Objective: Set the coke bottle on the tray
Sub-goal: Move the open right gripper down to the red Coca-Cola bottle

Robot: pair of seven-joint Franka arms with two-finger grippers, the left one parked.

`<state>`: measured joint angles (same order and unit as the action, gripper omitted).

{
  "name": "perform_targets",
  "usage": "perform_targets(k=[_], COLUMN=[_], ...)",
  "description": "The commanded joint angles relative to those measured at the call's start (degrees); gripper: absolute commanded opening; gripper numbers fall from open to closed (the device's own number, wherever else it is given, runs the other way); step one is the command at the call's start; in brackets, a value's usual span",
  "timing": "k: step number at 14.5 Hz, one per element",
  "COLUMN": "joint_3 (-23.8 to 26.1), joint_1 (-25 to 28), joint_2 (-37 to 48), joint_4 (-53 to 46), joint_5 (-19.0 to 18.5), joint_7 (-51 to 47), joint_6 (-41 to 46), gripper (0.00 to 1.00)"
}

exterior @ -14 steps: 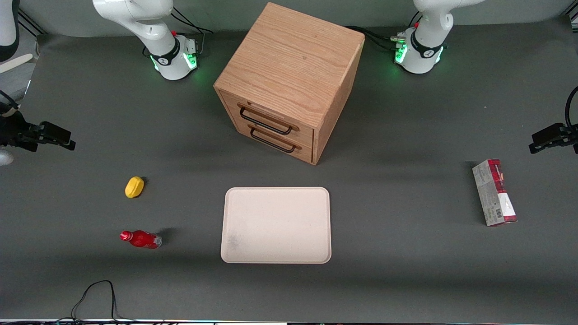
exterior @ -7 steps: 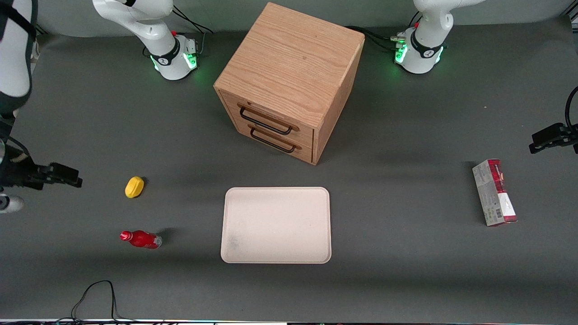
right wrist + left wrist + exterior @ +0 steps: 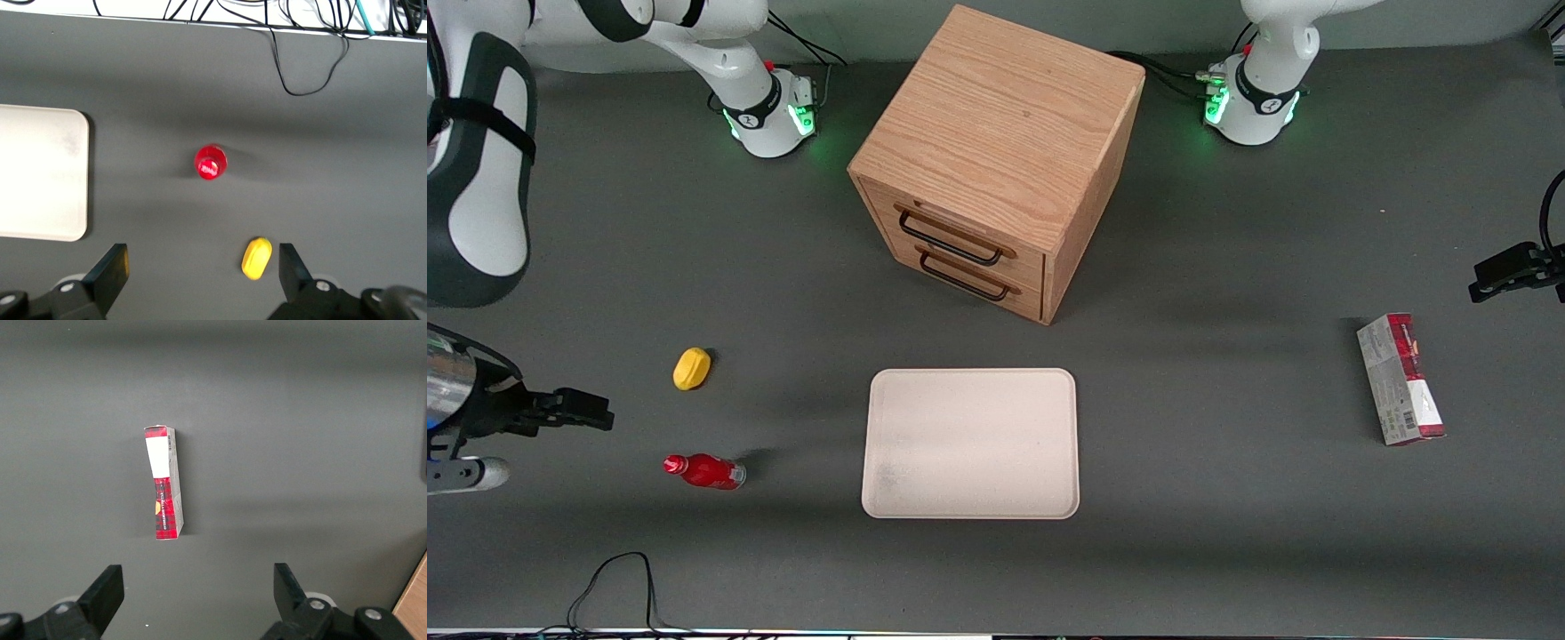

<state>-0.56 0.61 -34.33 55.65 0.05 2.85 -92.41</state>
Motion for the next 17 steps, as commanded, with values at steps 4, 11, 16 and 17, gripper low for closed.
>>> perform_targets(k=[4, 11, 16, 17], joint_3=[0.6, 0.6, 0.6, 0.6], joint_1=[-0.1, -0.1, 0.0, 0.1], joint_2=[-7.4, -10.9, -10.7, -10.8], joint_4=[-2.9, 3.4, 8.7, 8.8], joint_5=[-0.1, 0.0, 0.2, 0.2], joint_7=[-0.7, -0.6, -1.0, -1.0], joint_6=[-3.4, -10.8, -17.2, -17.5], gripper=[1.00, 1.00, 1.00, 1.00])
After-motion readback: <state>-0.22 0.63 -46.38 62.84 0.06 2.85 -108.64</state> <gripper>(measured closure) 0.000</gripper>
